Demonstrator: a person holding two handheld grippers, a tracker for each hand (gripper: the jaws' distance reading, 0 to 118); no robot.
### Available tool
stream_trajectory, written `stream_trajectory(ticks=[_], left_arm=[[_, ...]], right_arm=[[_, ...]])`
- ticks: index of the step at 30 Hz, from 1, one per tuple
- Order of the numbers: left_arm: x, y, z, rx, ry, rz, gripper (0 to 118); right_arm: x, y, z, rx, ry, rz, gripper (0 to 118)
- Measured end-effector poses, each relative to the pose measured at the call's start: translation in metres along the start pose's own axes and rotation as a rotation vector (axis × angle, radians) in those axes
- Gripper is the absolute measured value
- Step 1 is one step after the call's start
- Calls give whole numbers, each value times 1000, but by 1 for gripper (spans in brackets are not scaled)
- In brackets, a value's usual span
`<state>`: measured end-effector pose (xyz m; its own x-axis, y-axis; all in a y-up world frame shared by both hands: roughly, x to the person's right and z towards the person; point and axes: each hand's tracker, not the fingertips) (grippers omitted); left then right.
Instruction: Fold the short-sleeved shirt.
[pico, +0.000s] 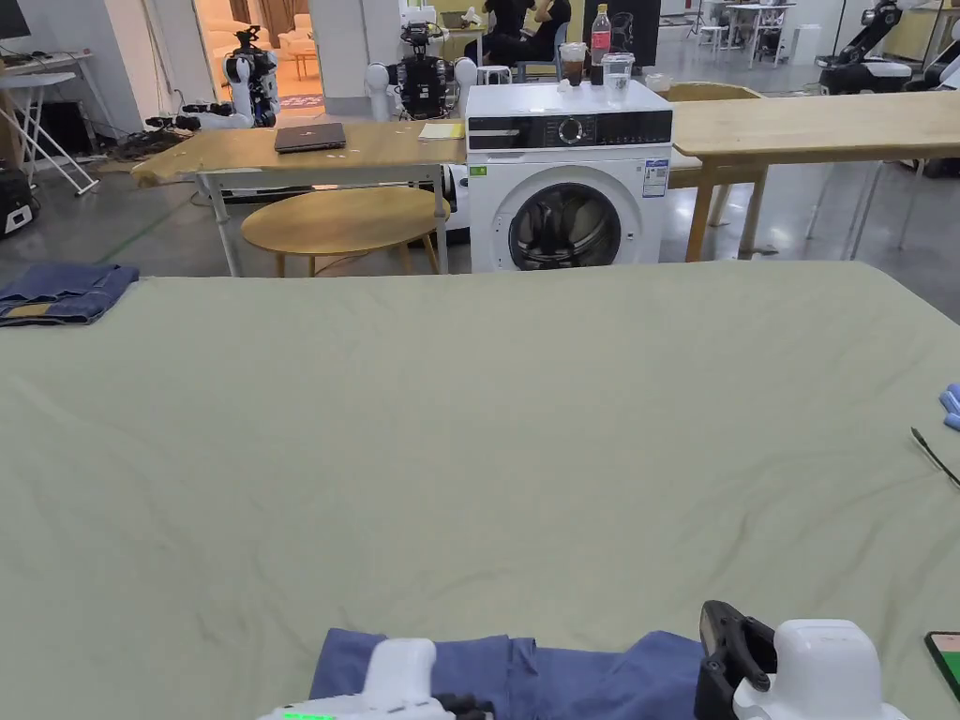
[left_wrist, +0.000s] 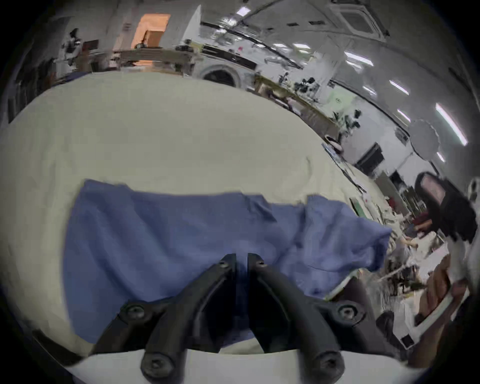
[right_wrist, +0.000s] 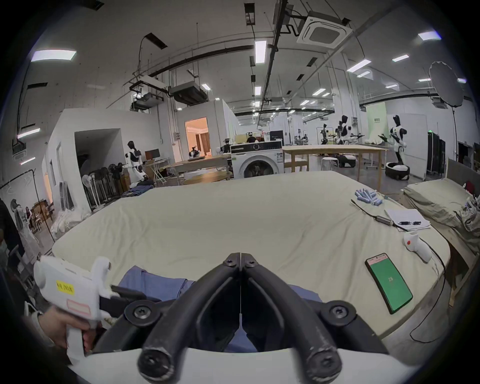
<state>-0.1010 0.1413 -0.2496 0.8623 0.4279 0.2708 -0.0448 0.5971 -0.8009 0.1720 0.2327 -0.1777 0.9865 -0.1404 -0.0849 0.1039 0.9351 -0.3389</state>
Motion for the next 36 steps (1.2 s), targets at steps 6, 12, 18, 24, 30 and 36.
stream_trajectory(ticks=[6,12,18,24,30,36], left_arm=[[21,-8,-16,-18,-14,-42,5],[-2,-1,56,126,48,-54,4],[-83,-15,105,251,60,125,86],[-164,-46,120,431,-56,545,118],[-176,-57,68,374,-361,700,118],[-138,-49,14,181,-272,757,14]], right_arm=[[0,0,1,-9,-2,-3,0],[-10,0,2,-8,4,17,0],[-26,-1,-3,-18,21,36,0],[-44,-1,-3,-20,36,79,0],[-51,-3,-5,-40,43,89,0],[-52,-3,-3,-42,39,100,0]])
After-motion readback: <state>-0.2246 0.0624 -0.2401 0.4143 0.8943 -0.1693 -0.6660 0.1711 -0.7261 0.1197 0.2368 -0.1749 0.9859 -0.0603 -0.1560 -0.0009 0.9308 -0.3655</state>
